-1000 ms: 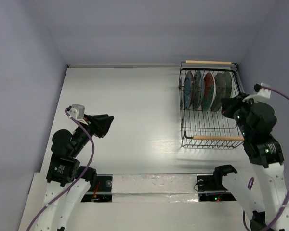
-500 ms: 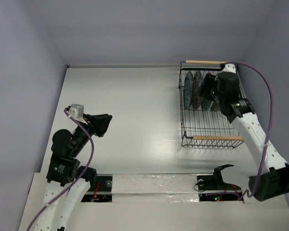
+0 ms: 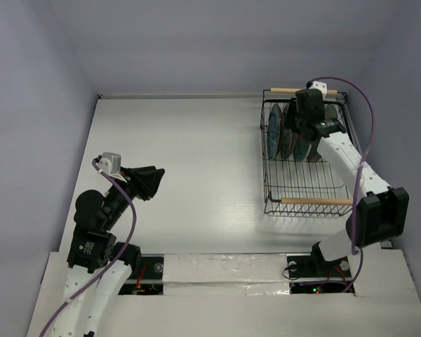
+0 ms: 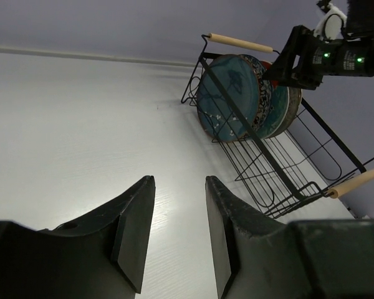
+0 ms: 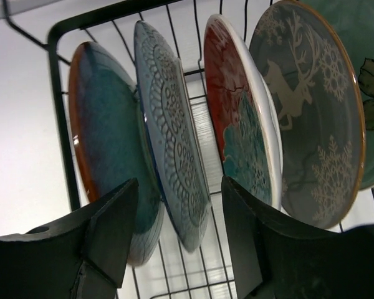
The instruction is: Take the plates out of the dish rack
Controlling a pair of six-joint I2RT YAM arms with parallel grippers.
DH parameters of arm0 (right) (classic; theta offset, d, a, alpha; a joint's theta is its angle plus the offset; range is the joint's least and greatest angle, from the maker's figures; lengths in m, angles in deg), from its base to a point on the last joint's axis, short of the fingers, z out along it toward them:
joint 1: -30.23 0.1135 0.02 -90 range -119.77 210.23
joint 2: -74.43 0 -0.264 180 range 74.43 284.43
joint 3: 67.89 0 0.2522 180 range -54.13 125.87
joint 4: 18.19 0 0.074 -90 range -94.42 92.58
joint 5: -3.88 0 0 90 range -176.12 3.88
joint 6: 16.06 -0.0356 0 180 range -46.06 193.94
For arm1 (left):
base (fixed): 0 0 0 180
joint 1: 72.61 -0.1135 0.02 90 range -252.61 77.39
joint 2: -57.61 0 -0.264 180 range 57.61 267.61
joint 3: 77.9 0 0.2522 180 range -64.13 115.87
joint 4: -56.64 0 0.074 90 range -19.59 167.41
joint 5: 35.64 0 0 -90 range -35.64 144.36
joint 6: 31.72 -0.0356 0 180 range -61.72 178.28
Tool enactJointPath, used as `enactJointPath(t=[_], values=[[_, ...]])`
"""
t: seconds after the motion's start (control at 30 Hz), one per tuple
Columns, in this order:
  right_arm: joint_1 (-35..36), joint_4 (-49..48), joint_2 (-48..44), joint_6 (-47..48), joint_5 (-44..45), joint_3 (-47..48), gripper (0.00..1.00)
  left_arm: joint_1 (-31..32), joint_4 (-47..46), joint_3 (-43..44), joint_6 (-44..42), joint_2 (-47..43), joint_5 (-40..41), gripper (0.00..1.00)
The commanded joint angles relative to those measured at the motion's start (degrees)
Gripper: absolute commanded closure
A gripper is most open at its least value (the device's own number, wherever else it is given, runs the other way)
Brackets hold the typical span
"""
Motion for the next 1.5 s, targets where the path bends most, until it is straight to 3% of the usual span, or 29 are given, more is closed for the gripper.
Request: enactJointPath(t=[0.0, 0.4, 0.73, 1.07, 1.47], values=[[0.4, 0.5, 3.3, 1.1, 4.7, 5.4, 0.40, 0.2, -2.0, 0.3, 0.2, -1.2, 0.5, 0.64], [0.4, 4.4, 12.9, 1.6, 12.5, 11.4, 0.61, 0.2, -2.1, 0.4, 0.3, -1.9, 0.2, 0.63], [4.6, 9.4, 12.5, 5.7, 19.4, 17.9, 1.00, 0.2, -2.1, 0.4, 0.2, -2.7, 0.2, 0.62], [6.3, 14.8, 9.0, 10.5, 27.7, 25.9, 1.00, 0.2, -2.1, 0.4, 0.2, -3.3, 0.4, 0.62], [11.4, 15.5, -8.3, 8.4, 33.1, 31.2, 1.00, 0.2, -2.0, 0.4, 0.3, -2.9, 0.7, 0.61]])
